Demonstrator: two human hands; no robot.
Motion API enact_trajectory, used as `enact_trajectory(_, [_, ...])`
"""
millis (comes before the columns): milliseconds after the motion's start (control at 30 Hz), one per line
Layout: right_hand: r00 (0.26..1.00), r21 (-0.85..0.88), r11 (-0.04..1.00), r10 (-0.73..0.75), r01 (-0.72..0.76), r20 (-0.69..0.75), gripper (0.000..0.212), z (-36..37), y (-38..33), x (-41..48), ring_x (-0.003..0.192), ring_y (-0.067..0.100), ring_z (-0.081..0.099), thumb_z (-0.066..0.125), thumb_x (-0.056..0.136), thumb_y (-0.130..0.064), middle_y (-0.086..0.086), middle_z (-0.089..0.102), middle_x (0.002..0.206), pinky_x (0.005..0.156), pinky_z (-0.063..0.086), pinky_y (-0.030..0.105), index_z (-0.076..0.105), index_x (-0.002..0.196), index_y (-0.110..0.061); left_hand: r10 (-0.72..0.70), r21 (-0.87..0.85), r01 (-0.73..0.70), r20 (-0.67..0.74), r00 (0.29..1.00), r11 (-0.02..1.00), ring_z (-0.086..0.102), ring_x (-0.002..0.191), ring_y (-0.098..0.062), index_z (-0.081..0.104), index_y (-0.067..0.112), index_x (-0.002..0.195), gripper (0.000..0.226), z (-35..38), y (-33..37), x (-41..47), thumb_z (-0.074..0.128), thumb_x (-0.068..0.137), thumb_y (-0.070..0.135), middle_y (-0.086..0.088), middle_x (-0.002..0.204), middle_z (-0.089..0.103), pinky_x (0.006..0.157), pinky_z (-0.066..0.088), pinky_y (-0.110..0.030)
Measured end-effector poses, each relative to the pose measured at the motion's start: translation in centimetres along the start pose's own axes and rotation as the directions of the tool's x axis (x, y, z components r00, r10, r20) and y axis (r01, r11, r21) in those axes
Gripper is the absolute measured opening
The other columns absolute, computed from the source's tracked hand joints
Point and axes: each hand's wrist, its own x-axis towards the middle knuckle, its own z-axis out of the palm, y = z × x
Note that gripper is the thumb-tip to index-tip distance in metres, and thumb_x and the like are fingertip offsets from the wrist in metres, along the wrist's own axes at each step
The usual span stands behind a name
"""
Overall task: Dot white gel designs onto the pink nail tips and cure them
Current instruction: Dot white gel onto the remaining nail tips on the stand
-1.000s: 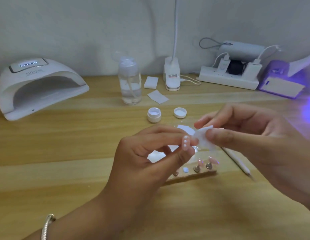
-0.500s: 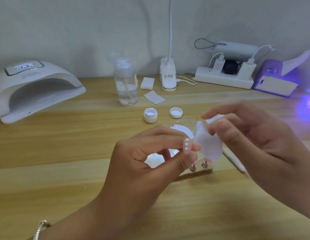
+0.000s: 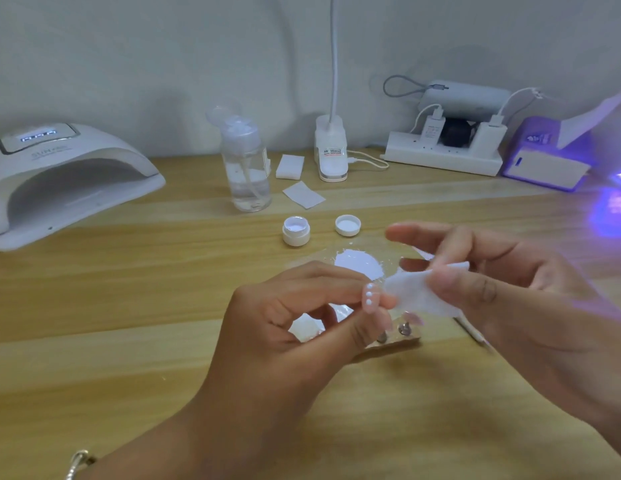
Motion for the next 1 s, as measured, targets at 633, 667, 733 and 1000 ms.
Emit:
enact_trajectory(633, [0.974, -0.110, 0.969, -0.224, 0.219, -0.033, 0.014, 1.6, 1.1, -0.2, 0.076, 0.017, 0.070, 0.073, 0.081, -0.026, 0.005, 0.075, 0.082, 0.073, 0.054, 0.021, 0.075, 0.088, -0.013, 0.002, 0.010, -0.001, -0.060, 0.998, 1.000, 0.063, 0.059, -0.011, 0.079, 0.024, 0.084, 0.007, 0.1, -0.4, -0.4, 0.078, 0.078, 0.022, 0.005, 0.076, 0.075, 0.055, 0.048, -0.025])
enact_trajectory(667, [0.974, -0.118, 0.968, -0.225, 0.221, -0.026, 0.016, 1.7, 1.1, -0.3, 0.077, 0.019, 0.071, 0.074, 0.082, -0.027, 0.006, 0.075, 0.083, 0.074, 0.055, 0.024, 0.075, 0.089, -0.013, -0.003, 0.002, 0.004, -0.064, 0.998, 1.000, 0.063, 0.060, -0.012, 0.079, 0.024, 0.083, 0.006, 0.1, -0.5, -0.4, 0.078, 0.078, 0.023, 0.004, 0.076, 0.075, 0.055, 0.048, -0.027])
enact_trajectory(733, [0.974, -0.145, 0.965, -0.227, 0.220, -0.029, 0.016, 1.7, 1.2, -0.4, 0.077, 0.024, 0.071, 0.074, 0.083, -0.028, 0.007, 0.075, 0.084, 0.075, 0.057, 0.030, 0.076, 0.091, -0.014, -0.008, -0.012, 0.008, -0.065, 0.998, 1.000, 0.063, 0.061, -0.015, 0.079, 0.023, 0.082, 0.005, 0.0, -0.6, -0.5, 0.078, 0.077, 0.024, 0.001, 0.077, 0.075, 0.056, 0.048, -0.030])
enact_trajectory(1000, [0.971, -0.246, 0.943, -0.236, 0.222, -0.026, 0.012, 1.7, 0.8, -0.6, 0.077, 0.027, 0.072, 0.072, 0.081, -0.027, 0.004, 0.076, 0.082, 0.073, 0.055, 0.027, 0.077, 0.087, -0.017, 0.001, -0.001, -0.001, -0.054, 0.999, 1.000, 0.064, 0.063, -0.016, 0.079, 0.025, 0.081, 0.007, -0.1, -0.6, -0.4, 0.079, 0.075, 0.022, 0.001, 0.079, 0.075, 0.055, 0.049, -0.033])
